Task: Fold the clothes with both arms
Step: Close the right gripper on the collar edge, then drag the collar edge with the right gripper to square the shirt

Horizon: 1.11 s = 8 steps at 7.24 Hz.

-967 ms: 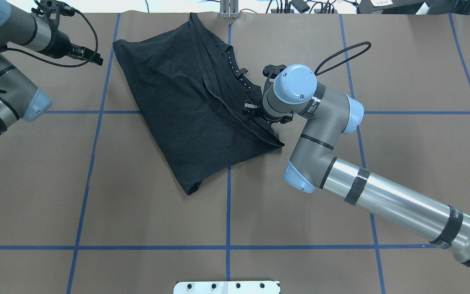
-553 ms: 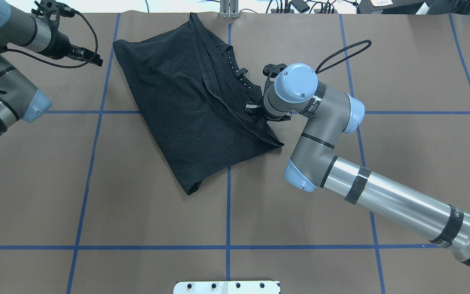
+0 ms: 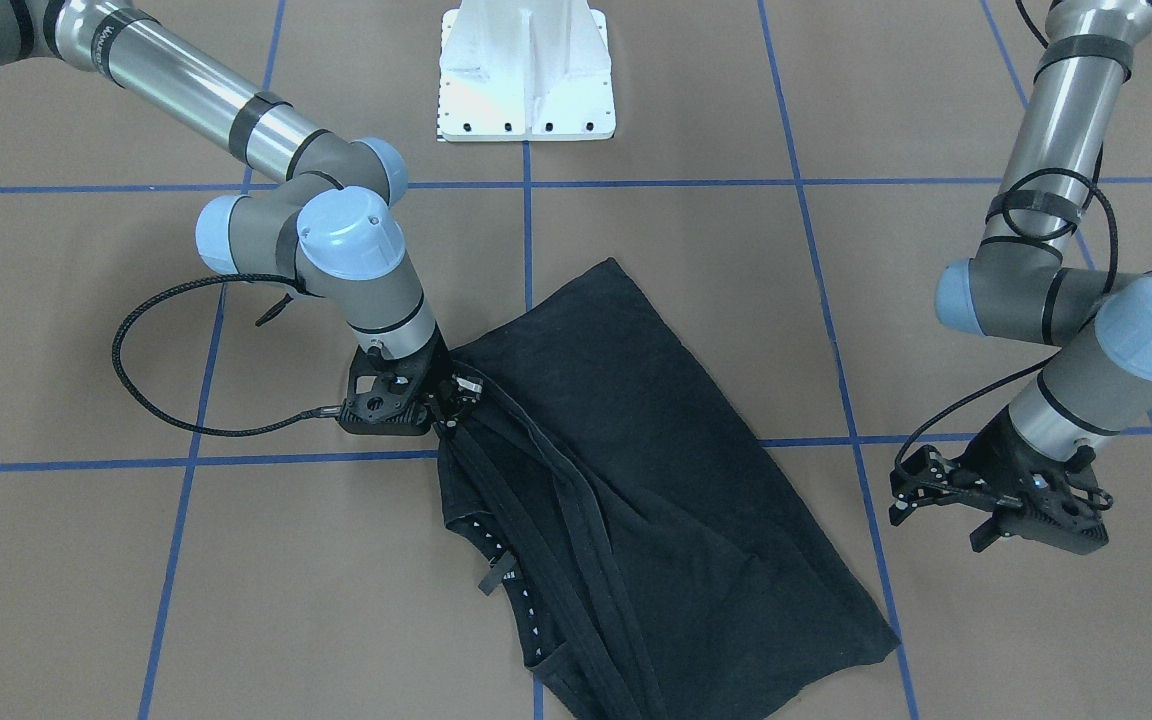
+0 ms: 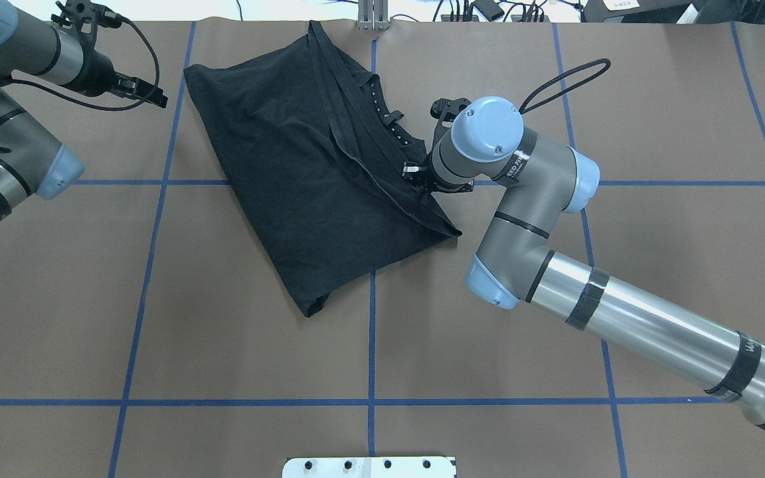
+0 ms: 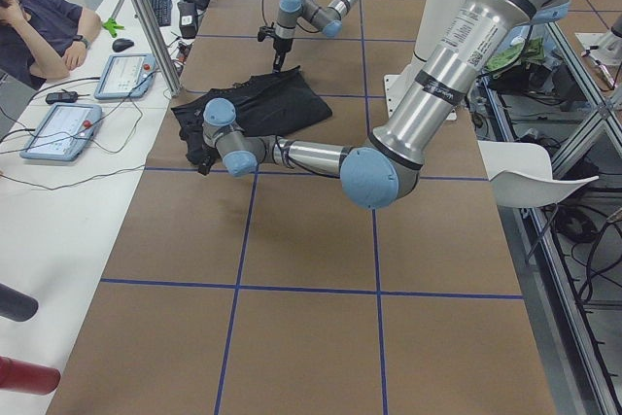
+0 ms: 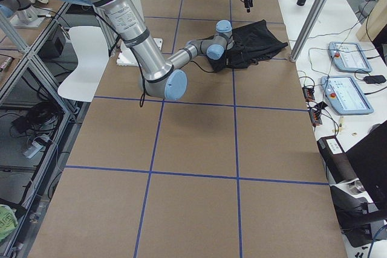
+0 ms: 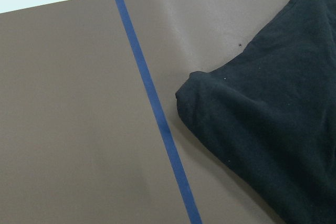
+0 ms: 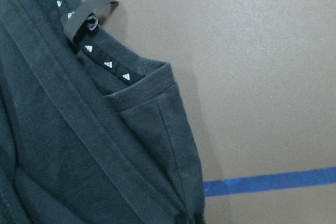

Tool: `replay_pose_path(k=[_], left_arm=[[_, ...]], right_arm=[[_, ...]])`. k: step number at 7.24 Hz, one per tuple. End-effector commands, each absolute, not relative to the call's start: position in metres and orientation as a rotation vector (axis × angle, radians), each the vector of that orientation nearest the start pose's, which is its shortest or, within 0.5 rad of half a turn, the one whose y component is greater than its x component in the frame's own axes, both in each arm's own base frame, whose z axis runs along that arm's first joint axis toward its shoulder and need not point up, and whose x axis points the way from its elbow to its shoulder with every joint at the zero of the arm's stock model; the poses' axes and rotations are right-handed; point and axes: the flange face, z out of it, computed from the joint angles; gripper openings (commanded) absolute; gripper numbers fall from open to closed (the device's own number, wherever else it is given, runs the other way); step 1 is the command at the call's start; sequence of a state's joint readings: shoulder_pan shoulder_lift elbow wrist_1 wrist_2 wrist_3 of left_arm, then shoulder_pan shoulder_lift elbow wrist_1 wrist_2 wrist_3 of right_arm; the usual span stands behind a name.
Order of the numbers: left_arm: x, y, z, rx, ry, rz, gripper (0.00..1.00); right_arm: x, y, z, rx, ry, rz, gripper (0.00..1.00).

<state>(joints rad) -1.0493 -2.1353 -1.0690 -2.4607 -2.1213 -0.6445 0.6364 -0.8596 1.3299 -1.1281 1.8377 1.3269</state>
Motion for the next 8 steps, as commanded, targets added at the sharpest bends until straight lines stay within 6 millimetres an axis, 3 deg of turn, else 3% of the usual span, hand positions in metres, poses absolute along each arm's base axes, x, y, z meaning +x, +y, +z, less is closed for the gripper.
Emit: replay_pose_path(k=[1,3,5,6,8], left_arm=[[0.301,-0.687,0.463,0.506,0.94,0.154,1.0],[0.301,-0.687,0.462,0.508,0.941,0.155,1.0],[0.3,-0.685,0.464,0.507,0.94,0.156,1.0],[0.299,-0.683,0.464,0.518,0.946,0.158,1.0],[0.298,-0.679,0.468,0.531,0.954,0.164,1.0]], right_arm=[[-0.536,-0.492,0.262,0.142,-0.926,0.207,0.0],[-0.54,-0.408,0.239,0.106,-0.924,0.142,0.0],[-0.529,-0.346,0.25,0.113,-0.94,0.094,0.0],[-0.522,-0.327,0.264,0.115,-0.928,0.078,0.0],[-0.524,-0.321,0.269,0.11,-0.921,0.068,0.06]])
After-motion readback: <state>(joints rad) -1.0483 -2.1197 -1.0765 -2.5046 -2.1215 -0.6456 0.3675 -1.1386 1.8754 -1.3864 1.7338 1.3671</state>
